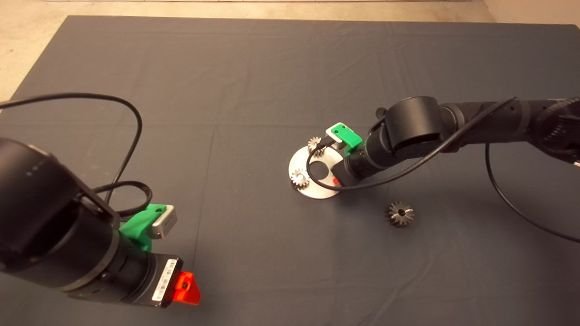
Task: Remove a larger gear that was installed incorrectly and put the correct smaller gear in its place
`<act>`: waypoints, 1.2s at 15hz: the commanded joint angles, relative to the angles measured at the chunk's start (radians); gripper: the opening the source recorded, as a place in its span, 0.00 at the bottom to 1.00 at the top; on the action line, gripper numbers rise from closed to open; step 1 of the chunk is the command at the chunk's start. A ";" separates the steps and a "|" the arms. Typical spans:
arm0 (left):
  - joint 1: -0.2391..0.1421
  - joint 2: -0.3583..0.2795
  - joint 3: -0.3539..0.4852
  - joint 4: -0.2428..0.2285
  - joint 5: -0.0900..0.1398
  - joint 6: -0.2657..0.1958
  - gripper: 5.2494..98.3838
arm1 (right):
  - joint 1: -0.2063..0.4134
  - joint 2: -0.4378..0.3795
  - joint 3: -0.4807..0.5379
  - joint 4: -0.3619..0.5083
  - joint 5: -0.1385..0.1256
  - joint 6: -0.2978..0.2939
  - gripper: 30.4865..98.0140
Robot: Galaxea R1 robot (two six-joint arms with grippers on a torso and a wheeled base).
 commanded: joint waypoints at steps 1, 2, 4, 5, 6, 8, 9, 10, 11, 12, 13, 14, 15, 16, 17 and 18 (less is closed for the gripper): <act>-0.006 -0.002 0.014 -0.007 0.005 -0.008 0.99 | 0.023 -0.003 0.006 -0.032 -0.008 0.006 0.17; -0.006 -0.002 0.014 -0.008 0.005 -0.008 0.99 | 0.023 -0.001 0.006 -0.032 -0.009 0.006 0.18; -0.007 -0.001 0.014 -0.007 0.005 -0.008 0.99 | 0.022 -0.004 0.005 -0.032 -0.008 0.006 0.20; -0.006 0.000 0.014 -0.008 0.005 -0.008 0.99 | 0.023 -0.001 0.006 -0.032 -0.009 0.006 0.20; -0.007 -0.001 0.014 -0.008 0.005 -0.008 0.99 | 0.023 -0.003 0.006 -0.032 -0.009 0.006 0.22; -0.007 0.000 0.014 -0.008 0.005 -0.008 0.99 | 0.025 -0.005 0.014 -0.031 -0.014 0.007 0.26; -0.006 -0.002 0.014 -0.007 0.005 -0.008 0.99 | 0.028 0.000 0.048 -0.031 -0.018 0.007 0.26; -0.006 -0.002 0.014 -0.007 0.005 -0.008 0.99 | 0.032 -0.012 0.089 -0.028 -0.030 0.010 0.31; -0.007 -0.002 0.014 -0.008 0.005 -0.008 0.99 | 0.045 -0.025 0.115 -0.022 -0.032 0.018 0.34; -0.007 -0.002 0.014 -0.007 0.005 -0.008 0.99 | 0.067 -0.045 0.150 -0.017 -0.034 0.024 0.34; -0.006 -0.002 0.014 -0.008 0.005 -0.008 0.99 | 0.084 -0.068 0.191 -0.002 -0.035 0.033 0.35; -0.007 -0.002 0.014 -0.008 0.006 -0.008 0.99 | 0.113 -0.094 0.232 0.029 -0.035 0.048 0.39; -0.007 -0.002 0.014 -0.008 0.006 -0.007 0.99 | 0.150 -0.132 0.262 0.066 -0.035 0.089 0.41; -0.006 -0.002 0.014 -0.007 0.005 -0.006 0.99 | 0.187 -0.184 0.294 0.109 -0.032 0.125 0.41; -0.007 0.001 0.014 -0.006 0.005 0.000 0.99 | 0.220 -0.236 0.321 0.157 -0.025 0.154 0.41; -0.007 0.001 0.014 -0.006 0.005 0.002 0.99 | 0.248 -0.272 0.346 0.213 -0.024 0.181 0.47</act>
